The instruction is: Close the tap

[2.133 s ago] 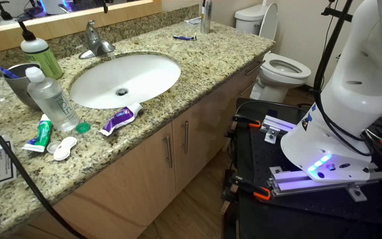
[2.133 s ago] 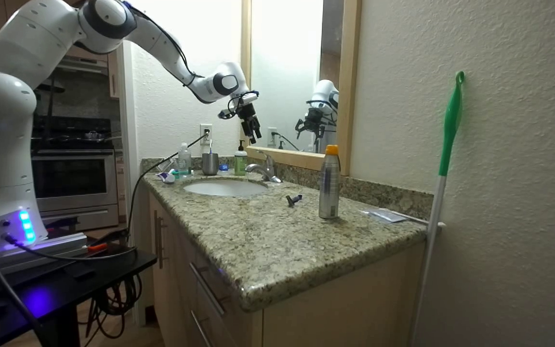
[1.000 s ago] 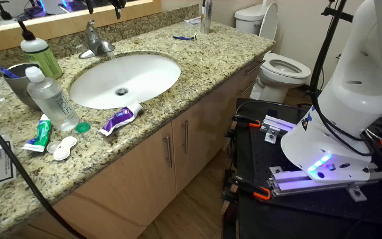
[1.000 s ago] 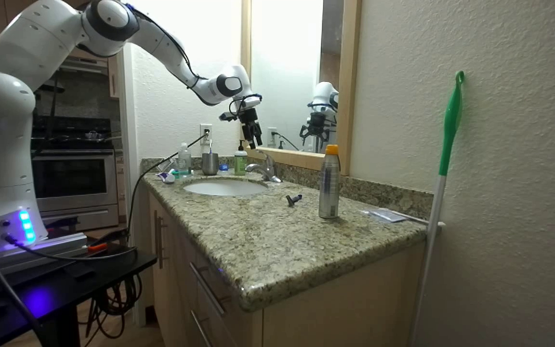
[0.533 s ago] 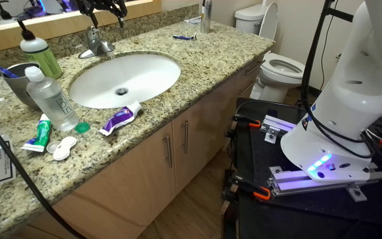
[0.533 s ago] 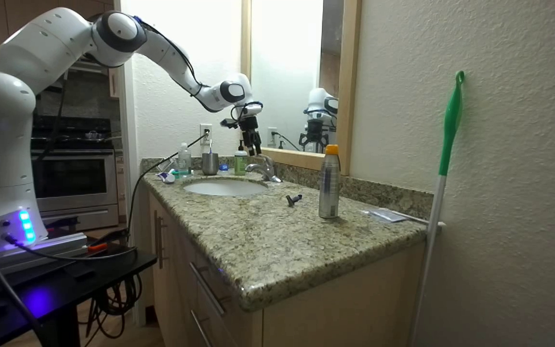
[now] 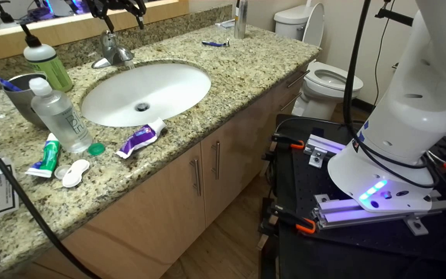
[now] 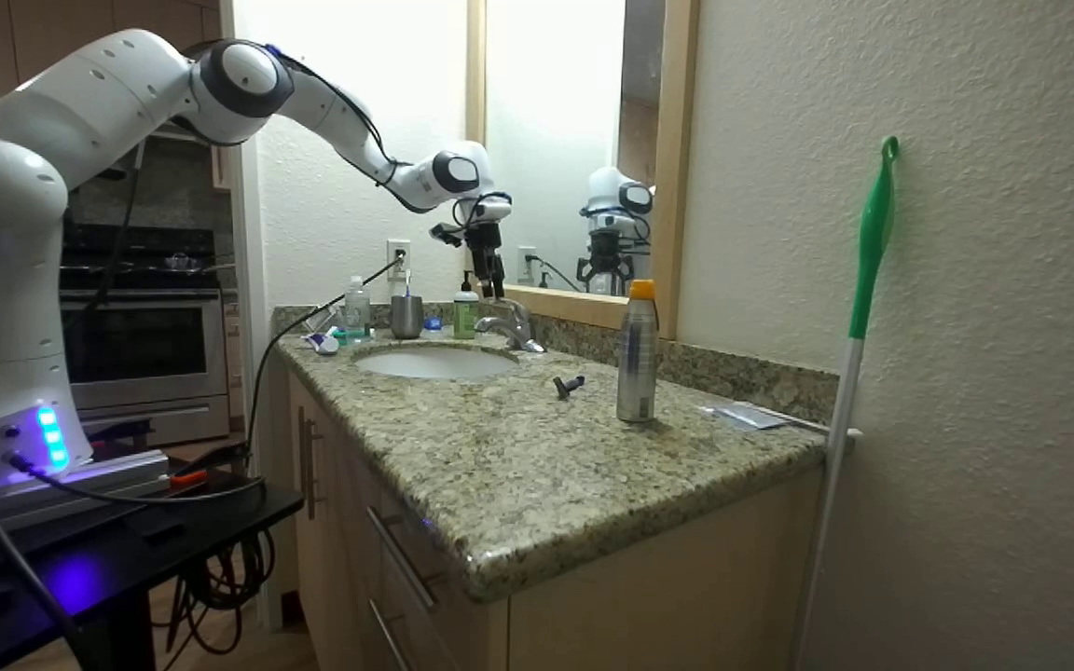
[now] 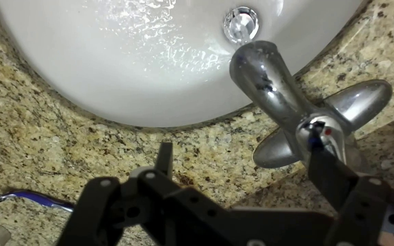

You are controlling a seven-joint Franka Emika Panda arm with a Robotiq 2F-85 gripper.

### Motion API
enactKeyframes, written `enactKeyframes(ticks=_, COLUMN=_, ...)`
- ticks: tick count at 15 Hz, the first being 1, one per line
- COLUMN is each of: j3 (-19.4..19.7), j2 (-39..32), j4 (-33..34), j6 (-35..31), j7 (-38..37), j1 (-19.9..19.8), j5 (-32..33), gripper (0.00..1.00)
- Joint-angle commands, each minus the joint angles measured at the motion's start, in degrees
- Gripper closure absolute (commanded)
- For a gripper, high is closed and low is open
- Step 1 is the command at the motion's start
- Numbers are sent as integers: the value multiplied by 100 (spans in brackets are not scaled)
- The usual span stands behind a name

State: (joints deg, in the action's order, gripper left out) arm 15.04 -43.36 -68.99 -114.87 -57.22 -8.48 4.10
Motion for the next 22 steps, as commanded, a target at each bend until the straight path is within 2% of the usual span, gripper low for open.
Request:
enactKeyframes(ticks=1, j3=-161, j2=-548, j4=581, j6=605, j7=366, j1=-156, j5=-118, gripper=0)
enactKeyframes(ticks=7, j3=-148, j2=-1067, j4=1414, j6=1215, j7=330, j1=-233, j5=-104, gripper=0)
enactKeyframes(ticks=17, j3=-159, j2=-1466, j4=2109, j6=1887, j7=543, j1=-263, j5=-111, gripper=0)
enactKeyframes(ticks=21, j3=-147, j2=-1499, j4=2329, j6=2079, j7=574, j1=-277, j5=-127, gripper=0)
enactKeyframes(ticks=22, j3=-17, j2=-1145, j4=2190, j6=1820, j7=435, j1=-206, j5=-7, gripper=0)
